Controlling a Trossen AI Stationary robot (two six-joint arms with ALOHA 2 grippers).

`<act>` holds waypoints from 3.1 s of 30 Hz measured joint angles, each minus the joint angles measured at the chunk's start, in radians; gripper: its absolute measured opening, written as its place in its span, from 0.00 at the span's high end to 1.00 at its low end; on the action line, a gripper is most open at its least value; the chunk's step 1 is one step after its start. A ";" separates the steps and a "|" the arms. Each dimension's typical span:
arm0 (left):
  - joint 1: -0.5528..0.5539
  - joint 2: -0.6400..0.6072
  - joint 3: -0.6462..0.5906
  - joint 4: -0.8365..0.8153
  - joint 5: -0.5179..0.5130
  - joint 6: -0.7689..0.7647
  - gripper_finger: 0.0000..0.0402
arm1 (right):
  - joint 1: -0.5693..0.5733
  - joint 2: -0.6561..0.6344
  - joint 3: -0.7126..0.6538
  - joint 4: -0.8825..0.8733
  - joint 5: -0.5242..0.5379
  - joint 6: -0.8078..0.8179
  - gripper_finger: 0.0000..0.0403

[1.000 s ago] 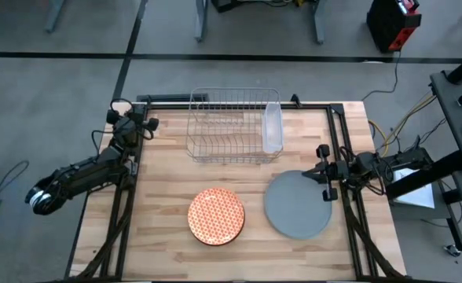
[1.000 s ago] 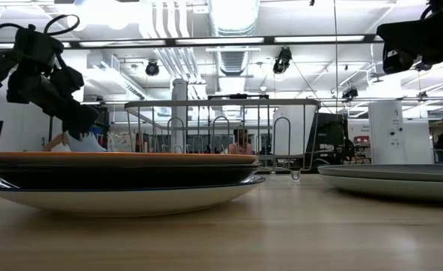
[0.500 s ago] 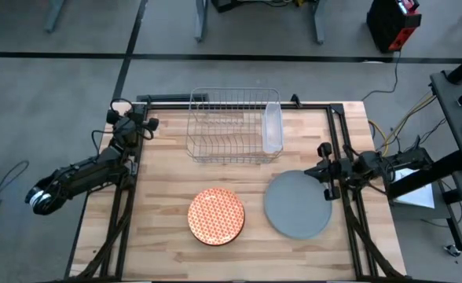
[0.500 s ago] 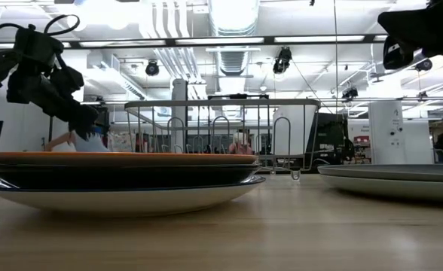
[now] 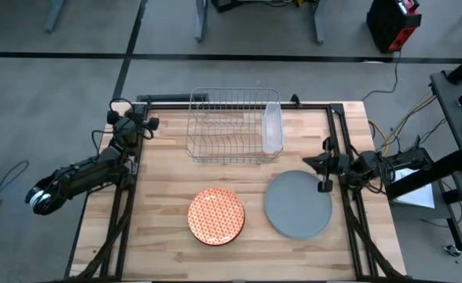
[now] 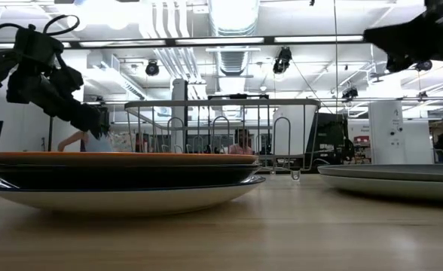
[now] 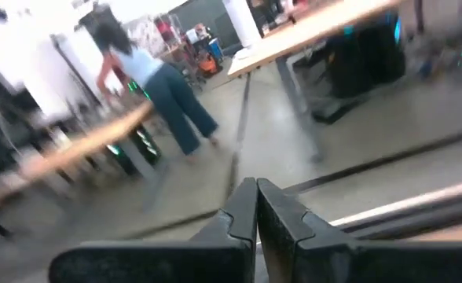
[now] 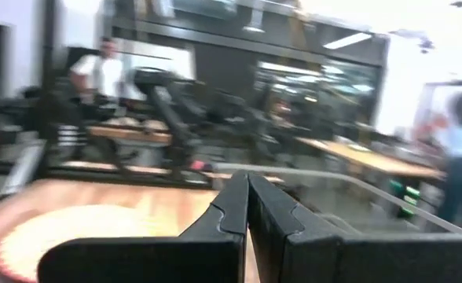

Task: Sort dishes
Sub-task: Put the grey plate in the dish rack

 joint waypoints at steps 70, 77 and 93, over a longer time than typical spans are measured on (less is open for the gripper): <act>-1.018 0.262 0.623 -0.445 0.654 -0.244 1.00 | 0.002 0.672 0.636 -1.069 0.069 0.770 1.00; -1.093 0.301 0.626 -0.442 0.590 -0.242 1.00 | 0.001 0.795 0.624 -1.117 0.008 0.719 1.00; -1.090 0.359 0.627 -0.392 0.586 -0.211 1.00 | -0.002 1.077 0.623 -1.112 -0.017 0.700 0.88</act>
